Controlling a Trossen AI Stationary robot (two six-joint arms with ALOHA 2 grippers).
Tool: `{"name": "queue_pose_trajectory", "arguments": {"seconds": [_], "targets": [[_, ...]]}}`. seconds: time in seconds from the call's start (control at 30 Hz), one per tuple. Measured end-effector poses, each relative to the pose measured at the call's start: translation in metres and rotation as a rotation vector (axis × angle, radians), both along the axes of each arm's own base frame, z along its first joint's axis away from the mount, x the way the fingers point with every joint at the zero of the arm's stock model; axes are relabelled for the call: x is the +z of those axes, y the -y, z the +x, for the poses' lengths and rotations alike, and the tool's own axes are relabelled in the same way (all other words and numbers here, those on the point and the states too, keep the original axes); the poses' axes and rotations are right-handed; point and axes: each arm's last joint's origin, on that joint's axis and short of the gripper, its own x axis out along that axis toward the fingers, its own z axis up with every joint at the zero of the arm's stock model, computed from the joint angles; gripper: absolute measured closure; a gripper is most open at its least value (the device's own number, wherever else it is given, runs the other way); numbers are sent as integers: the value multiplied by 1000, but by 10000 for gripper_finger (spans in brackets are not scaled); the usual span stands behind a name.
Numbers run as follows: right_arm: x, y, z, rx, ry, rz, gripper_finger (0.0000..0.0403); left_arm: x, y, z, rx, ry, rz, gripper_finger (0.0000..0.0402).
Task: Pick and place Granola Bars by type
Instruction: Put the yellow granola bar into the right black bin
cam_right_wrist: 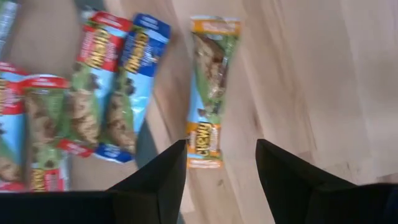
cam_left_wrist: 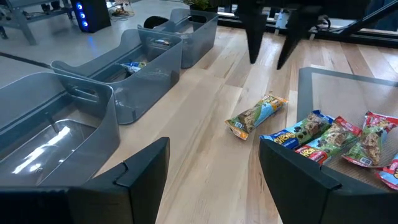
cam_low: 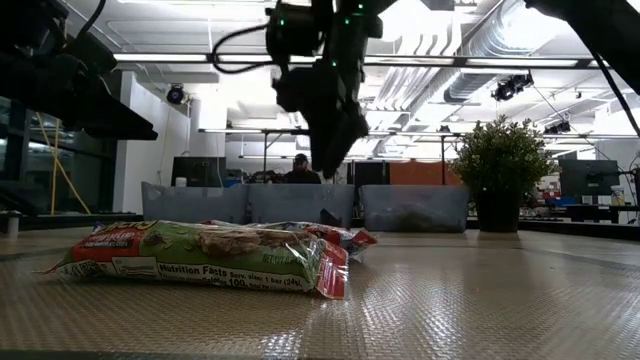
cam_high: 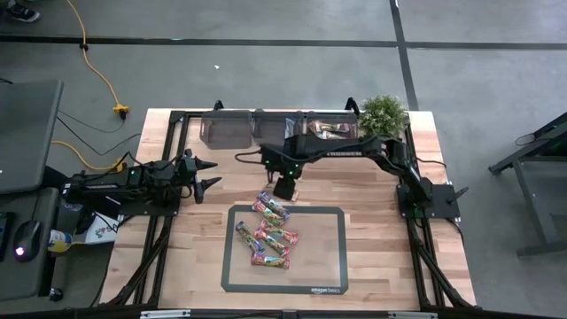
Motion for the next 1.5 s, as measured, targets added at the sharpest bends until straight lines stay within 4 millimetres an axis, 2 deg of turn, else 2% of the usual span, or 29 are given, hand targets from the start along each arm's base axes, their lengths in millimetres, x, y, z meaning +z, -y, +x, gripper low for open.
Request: {"name": "queue_pose_trajectory", "arguments": {"seconds": [0.37, 0.73, 1.17, 1.5], "targets": [[-18, 12, 4, -25, 65, -29, 225, 0, 0, 0, 0, 0, 0, 159], [-17, 23, 3, -7, 75, -53, 219, 0, 0, 0, 0, 0, 0, 159], [-18, 15, 9, 22, 114, -31, 155, 0, 0, 0, 0, 0, 0, 159], [-37, -5, 18, 66, 103, -2, 149, 0, 0, 0, 0, 0, 0, 159]]}}
